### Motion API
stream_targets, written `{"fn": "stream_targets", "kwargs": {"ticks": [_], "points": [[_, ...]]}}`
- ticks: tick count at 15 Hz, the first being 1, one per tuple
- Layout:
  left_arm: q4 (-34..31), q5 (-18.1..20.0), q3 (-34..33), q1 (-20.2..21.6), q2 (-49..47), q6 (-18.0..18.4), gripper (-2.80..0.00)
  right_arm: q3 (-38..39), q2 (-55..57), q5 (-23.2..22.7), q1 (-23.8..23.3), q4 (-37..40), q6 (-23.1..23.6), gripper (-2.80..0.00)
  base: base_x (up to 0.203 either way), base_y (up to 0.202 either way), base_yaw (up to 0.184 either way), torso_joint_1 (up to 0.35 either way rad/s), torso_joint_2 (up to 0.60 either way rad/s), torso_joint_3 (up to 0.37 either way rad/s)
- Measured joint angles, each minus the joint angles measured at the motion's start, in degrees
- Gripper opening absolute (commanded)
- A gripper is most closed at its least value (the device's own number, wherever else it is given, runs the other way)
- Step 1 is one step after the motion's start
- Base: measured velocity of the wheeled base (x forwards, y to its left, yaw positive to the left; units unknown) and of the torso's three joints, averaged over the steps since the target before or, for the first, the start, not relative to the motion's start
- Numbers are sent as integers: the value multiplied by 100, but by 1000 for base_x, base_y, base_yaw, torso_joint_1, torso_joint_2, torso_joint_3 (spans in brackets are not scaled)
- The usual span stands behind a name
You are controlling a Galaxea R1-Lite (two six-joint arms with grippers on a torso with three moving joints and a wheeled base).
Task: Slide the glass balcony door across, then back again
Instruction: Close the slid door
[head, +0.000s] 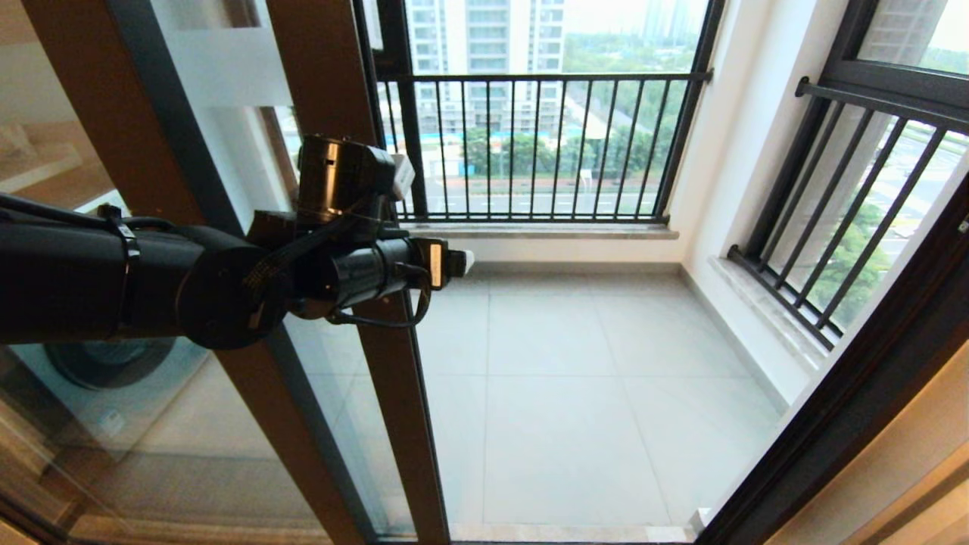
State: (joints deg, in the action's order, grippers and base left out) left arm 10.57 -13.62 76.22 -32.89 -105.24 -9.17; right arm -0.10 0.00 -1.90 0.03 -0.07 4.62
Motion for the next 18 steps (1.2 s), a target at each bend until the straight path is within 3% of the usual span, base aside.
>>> {"fn": "stream_targets", "kwargs": {"ticks": [5,7,11,12,18], "points": [[26,3,-112,-79,51,0,0,0,0,0,4,0,-2,-280,0,0,0,0,0,0],[32,171,-309,-79,222,22,0,0,0,0,4,0,1,-280,0,0,0,0,0,0],[341,1402,-918,442,654,344,0,0,0,0,4,0,0,-280,0,0,0,0,0,0],[408,1554,-973,589,702,363,0,0,0,0,4,0,0,-280,0,0,0,0,0,0],[443,1598,-919,862,612,407,0,0,0,1,4,0,0,-280,0,0,0,0,0,0]]}}
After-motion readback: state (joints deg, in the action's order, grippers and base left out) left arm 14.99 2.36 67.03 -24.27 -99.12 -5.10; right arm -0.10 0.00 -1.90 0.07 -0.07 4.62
